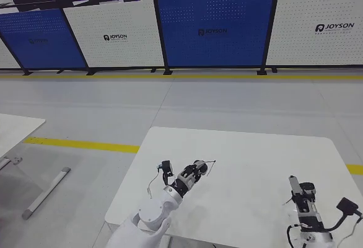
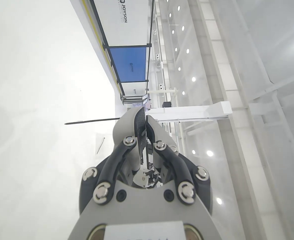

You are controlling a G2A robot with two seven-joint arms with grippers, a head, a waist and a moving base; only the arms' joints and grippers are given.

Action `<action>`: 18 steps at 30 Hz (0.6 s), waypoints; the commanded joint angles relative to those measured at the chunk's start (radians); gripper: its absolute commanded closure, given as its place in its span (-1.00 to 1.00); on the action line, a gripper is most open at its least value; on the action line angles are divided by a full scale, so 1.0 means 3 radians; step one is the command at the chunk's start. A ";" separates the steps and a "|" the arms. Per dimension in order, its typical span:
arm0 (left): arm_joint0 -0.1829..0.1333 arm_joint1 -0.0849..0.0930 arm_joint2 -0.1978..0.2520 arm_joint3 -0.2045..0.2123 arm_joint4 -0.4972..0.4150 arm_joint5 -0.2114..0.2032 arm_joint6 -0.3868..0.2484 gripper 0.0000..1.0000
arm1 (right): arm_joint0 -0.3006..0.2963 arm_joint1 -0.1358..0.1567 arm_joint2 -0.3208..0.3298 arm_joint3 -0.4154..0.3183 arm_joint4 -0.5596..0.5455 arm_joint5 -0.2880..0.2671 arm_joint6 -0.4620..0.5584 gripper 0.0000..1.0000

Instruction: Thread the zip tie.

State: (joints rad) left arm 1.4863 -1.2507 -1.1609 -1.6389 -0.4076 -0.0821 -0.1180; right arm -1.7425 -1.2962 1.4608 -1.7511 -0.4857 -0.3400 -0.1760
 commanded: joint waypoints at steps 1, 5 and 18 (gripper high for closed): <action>0.0000 0.0000 0.0000 0.0000 0.0000 0.0000 0.0000 1.00 | 0.0000 0.0000 0.0000 0.0000 0.0001 0.0000 0.0000 -1.00; -0.0007 -0.0002 0.0009 0.0006 0.0023 -0.0007 0.0019 1.00 | 0.0000 0.0000 0.0000 0.0000 0.0001 0.0000 0.0000 -1.00; 0.0013 -0.0032 -0.0044 0.0173 -0.0160 -0.0152 0.0273 1.00 | -0.0136 0.0007 0.0456 -0.0083 0.0903 0.0242 0.0150 -1.00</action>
State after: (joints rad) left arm 1.4904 -1.2596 -1.1710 -1.5923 -0.4431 -0.1259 -0.0405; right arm -1.7836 -1.2941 1.5908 -1.7764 -0.2328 -0.2849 -0.1407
